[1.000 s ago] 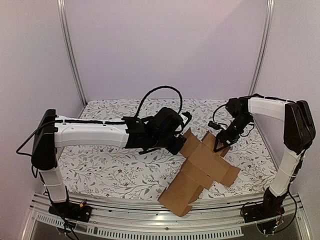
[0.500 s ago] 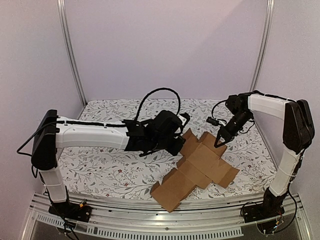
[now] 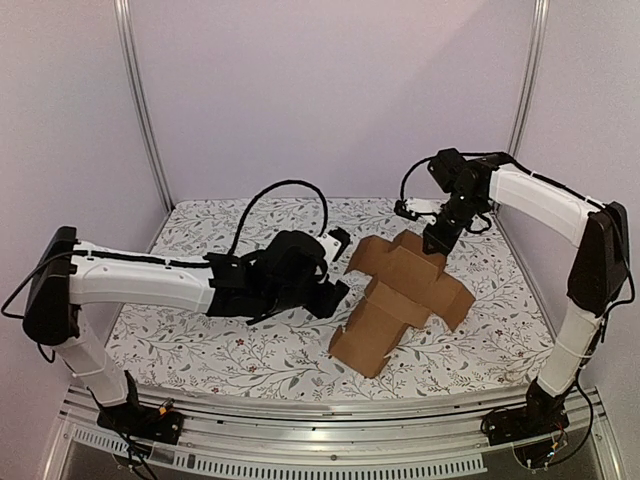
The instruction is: Fold the paper box
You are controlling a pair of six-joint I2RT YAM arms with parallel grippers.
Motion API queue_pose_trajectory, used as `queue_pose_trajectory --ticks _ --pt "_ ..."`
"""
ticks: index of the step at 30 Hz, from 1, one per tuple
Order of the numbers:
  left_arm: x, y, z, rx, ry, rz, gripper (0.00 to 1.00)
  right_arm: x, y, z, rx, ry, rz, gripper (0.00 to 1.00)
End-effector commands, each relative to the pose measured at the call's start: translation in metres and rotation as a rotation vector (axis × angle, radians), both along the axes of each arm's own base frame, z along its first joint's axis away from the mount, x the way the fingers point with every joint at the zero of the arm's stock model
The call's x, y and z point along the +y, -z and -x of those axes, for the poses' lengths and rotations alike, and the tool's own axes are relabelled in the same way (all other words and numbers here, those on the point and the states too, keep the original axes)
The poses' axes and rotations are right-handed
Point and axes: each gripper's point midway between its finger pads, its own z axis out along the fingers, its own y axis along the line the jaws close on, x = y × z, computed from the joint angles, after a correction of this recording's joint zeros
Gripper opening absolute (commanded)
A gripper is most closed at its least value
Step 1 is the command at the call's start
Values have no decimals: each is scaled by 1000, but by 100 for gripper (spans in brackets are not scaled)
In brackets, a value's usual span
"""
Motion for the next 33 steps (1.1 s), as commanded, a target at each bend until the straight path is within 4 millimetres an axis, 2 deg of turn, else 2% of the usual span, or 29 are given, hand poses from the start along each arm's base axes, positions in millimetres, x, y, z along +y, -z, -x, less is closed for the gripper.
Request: queue_pose_trajectory --ticks 1,4,6,10,13,16,17,21,26,33 --pt "37 -27 -20 -31 -76 147 65 11 -33 -36 -284 -94 183 0" --pt "70 -20 -35 -10 -146 212 65 30 -35 -45 -371 -180 243 0" --pt "85 -9 -43 14 -167 252 66 42 -30 -50 -411 -251 278 0" --pt "95 18 -56 66 -160 281 66 59 -17 -54 -436 -335 293 0" --pt "84 35 -68 86 -114 268 66 66 -6 -56 -422 -368 285 0" --pt "62 52 -79 122 -49 257 67 71 4 -57 -404 -392 282 0" --pt "54 63 -81 146 -21 247 67 72 7 -57 -400 -396 281 0" --pt "30 77 -95 181 31 244 66 75 21 -57 -371 -401 276 0" --pt "13 80 -107 174 77 285 63 77 26 -56 -354 -402 260 0" --pt "-5 86 -110 203 154 328 59 80 26 -53 -342 -402 242 0"
